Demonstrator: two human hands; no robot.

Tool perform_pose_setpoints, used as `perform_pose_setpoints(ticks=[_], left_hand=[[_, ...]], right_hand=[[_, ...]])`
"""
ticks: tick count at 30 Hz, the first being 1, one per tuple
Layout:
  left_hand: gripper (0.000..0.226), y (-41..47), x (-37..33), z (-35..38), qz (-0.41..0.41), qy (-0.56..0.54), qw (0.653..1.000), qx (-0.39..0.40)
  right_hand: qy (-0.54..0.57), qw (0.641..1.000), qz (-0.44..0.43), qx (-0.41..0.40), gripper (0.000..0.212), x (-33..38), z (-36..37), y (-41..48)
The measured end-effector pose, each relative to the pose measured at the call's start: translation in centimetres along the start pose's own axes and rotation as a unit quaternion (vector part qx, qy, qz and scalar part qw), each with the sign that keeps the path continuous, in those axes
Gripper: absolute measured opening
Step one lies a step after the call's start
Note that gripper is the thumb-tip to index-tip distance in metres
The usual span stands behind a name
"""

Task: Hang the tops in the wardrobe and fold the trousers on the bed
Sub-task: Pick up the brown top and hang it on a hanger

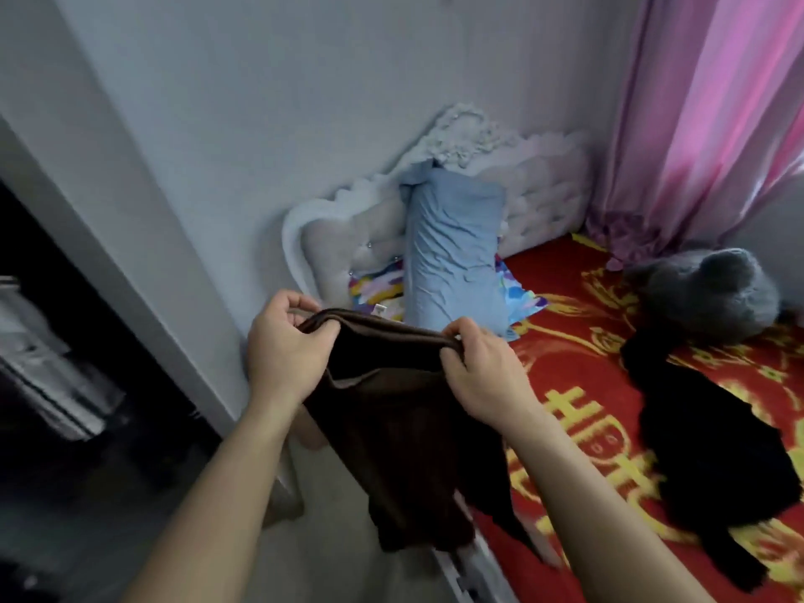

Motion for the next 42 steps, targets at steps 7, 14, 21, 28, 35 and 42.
perform_pose_setpoints(ticks=[7, 14, 21, 28, 35, 42], left_hand=[[0.030, -1.2, 9.2, -16.4, 0.008, 0.074, 0.997, 0.002], [0.008, -2.1, 22.7, -34.3, -0.119, 0.126, 0.984, -0.048], [0.030, -4.1, 33.5, -43.4, -0.227, -0.156, 0.953, -0.127], [0.025, -0.7, 38.0, -48.8, -0.248, -0.384, 0.863, -0.215], [0.027, 8.1, 40.5, -59.3, -0.146, -0.096, 0.953, -0.247], [0.025, 16.7, 42.5, -68.8, -0.084, -0.056, 0.952, -0.290]], right_hand=[[0.017, 1.000, 0.013, -0.001, 0.010, 12.7, 7.9, 5.3], [0.292, 0.944, -0.025, 0.152, 0.029, 31.0, 22.3, 9.4], [0.266, 0.927, -0.121, 0.237, 0.016, 43.4, 31.9, 10.9], [0.267, 0.919, -0.137, 0.255, 0.022, 49.8, 38.8, 17.0], [0.327, 0.895, -0.151, 0.263, 0.027, 56.6, 45.2, 27.1], [0.444, 0.832, -0.208, 0.262, 0.026, 67.9, 47.8, 37.2]])
Point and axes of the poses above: each hand's wrist, its own y-axis towards the middle knuckle, its own z-axis out of the palm, x = y × z, the point moved 6 cm from there along y, towards the middle knuckle, and after that the axes turned 15 degrees about x, right-handed, at the moved point
